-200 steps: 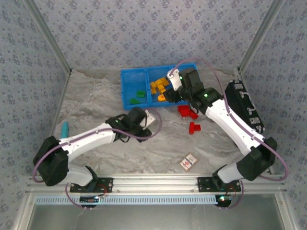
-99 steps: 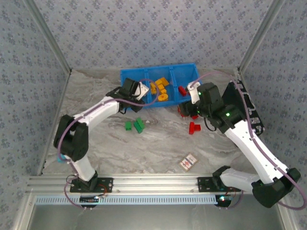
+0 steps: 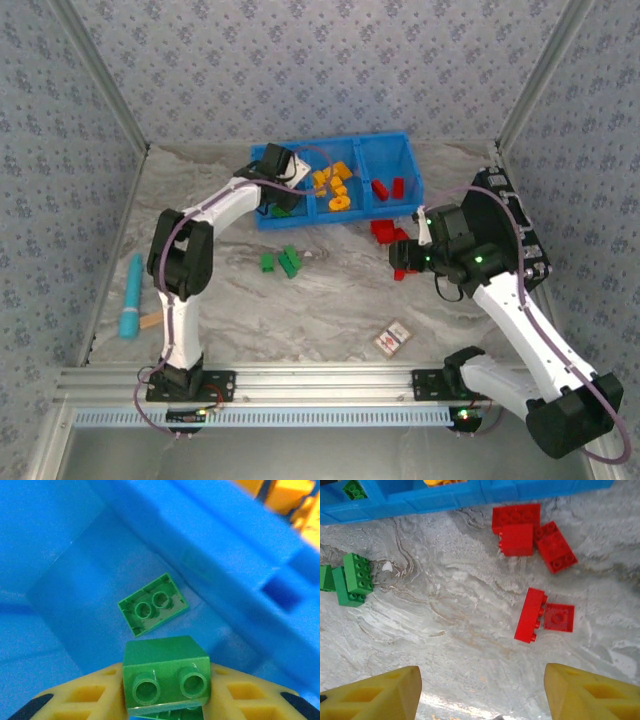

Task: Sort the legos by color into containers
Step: Place the lego in the container.

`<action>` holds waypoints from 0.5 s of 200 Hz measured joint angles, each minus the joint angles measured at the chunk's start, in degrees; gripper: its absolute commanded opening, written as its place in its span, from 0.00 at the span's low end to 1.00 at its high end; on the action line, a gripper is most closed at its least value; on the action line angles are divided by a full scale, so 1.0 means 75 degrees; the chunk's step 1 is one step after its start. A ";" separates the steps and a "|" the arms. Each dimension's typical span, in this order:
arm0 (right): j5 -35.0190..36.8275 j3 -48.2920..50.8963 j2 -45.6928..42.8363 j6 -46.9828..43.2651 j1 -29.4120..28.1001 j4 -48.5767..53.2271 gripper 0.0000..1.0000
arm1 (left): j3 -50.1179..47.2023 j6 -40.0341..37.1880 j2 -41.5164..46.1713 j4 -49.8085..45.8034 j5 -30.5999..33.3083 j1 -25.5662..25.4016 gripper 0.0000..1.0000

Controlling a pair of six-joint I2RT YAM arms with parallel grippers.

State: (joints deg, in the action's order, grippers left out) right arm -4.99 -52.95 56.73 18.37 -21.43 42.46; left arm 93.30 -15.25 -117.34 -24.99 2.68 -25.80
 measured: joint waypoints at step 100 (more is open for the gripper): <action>-0.0723 0.0321 0.1644 -0.0111 0.0793 -0.0600 0.64 | 0.0254 0.0017 -0.0431 -0.0070 0.0023 0.0242 0.50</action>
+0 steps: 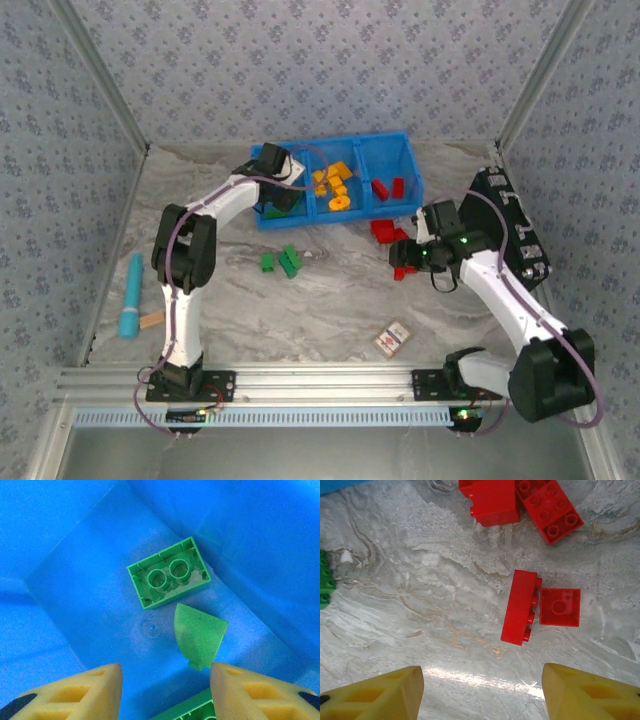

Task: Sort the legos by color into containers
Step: Place the lego in the container, then pick up the lego from the middle-right of the table.

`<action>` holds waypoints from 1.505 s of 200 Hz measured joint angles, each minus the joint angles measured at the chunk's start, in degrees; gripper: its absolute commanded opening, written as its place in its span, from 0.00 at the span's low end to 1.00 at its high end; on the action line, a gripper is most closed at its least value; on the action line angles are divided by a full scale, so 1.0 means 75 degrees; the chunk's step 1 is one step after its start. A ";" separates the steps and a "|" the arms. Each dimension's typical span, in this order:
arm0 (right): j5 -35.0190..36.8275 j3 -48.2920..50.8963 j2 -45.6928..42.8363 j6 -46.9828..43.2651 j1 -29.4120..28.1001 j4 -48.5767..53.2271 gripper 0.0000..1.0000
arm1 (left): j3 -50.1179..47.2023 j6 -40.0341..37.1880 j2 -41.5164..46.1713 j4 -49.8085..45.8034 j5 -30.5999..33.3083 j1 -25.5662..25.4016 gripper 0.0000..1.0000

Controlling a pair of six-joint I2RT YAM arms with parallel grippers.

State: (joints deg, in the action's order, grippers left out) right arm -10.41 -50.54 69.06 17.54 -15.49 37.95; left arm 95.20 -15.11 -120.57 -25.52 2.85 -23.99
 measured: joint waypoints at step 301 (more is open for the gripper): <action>0.2020 -0.1201 0.3593 -0.0315 -0.0938 -0.0219 0.23 | -0.3118 0.0192 0.5077 -0.1142 0.0629 0.0000 0.64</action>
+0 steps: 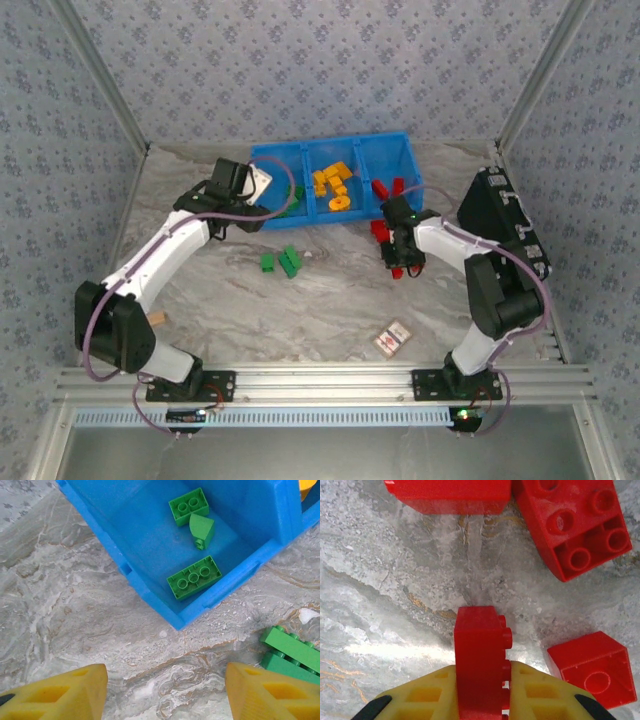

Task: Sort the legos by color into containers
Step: Pick up the lego from the middle-right of the table, then place the lego in the container.

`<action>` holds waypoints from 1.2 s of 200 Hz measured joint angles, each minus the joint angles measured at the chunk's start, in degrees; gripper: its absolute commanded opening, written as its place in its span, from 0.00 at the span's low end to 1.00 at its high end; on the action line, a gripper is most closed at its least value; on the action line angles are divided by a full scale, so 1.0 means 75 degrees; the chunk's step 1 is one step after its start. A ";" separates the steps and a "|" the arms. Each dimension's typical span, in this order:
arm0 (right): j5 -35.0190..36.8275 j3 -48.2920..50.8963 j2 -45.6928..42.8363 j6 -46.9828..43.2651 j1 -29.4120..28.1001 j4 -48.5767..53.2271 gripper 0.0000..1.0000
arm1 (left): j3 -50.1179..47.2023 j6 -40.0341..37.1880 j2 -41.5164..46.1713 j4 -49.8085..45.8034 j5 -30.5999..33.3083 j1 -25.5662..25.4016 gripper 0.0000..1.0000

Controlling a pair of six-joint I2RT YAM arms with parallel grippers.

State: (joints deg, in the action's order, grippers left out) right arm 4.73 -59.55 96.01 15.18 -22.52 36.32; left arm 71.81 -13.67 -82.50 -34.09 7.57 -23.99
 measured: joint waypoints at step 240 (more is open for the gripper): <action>0.0752 -0.5225 0.1953 -0.1037 0.0507 0.1416 0.21 | -0.3206 0.0755 0.4374 -0.0020 -0.1463 0.0399 0.74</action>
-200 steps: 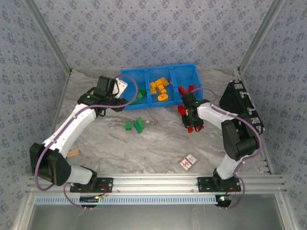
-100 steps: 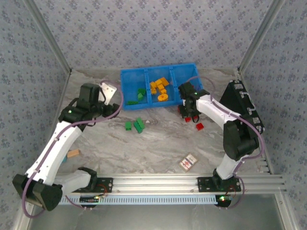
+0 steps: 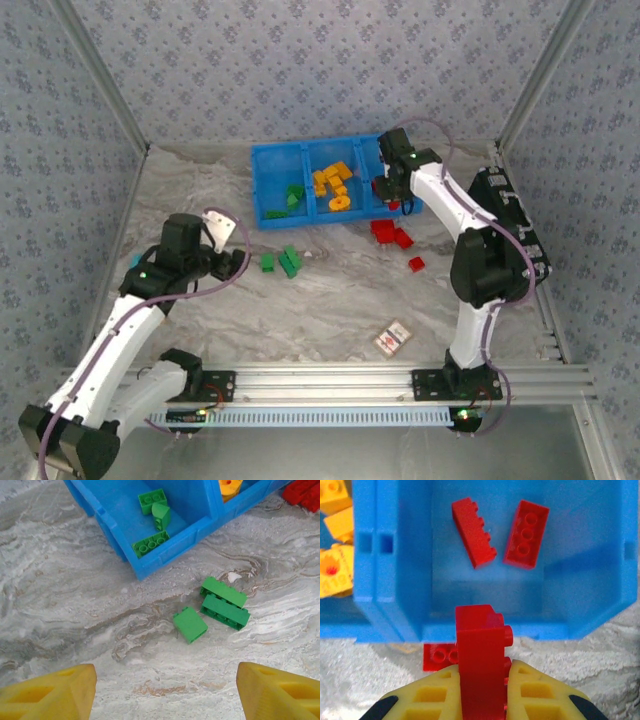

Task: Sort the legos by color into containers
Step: Place the lego in the container.

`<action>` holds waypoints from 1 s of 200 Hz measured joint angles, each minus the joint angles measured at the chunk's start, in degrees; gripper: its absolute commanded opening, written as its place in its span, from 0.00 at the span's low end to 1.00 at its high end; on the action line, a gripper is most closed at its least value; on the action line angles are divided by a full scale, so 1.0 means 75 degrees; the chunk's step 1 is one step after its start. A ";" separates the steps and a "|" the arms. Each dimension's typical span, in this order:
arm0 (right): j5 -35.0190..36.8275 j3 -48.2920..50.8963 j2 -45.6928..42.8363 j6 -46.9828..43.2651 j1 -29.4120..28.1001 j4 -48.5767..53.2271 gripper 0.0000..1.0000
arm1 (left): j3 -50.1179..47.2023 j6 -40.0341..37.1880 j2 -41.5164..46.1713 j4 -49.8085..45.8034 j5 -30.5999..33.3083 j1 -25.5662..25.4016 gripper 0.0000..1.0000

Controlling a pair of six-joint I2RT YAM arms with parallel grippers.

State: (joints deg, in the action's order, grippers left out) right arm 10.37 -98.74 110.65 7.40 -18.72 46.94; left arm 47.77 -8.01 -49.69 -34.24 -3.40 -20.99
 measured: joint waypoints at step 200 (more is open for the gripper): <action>-0.0175 -0.2028 0.2381 -0.0338 0.0606 -0.0099 0.35 | -0.0289 0.1134 -0.3567 0.1291 0.0487 0.0067 0.83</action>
State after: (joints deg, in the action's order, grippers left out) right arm 9.06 -113.95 128.51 4.86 -14.17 46.19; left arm 45.60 0.49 -76.44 -24.56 0.25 -20.49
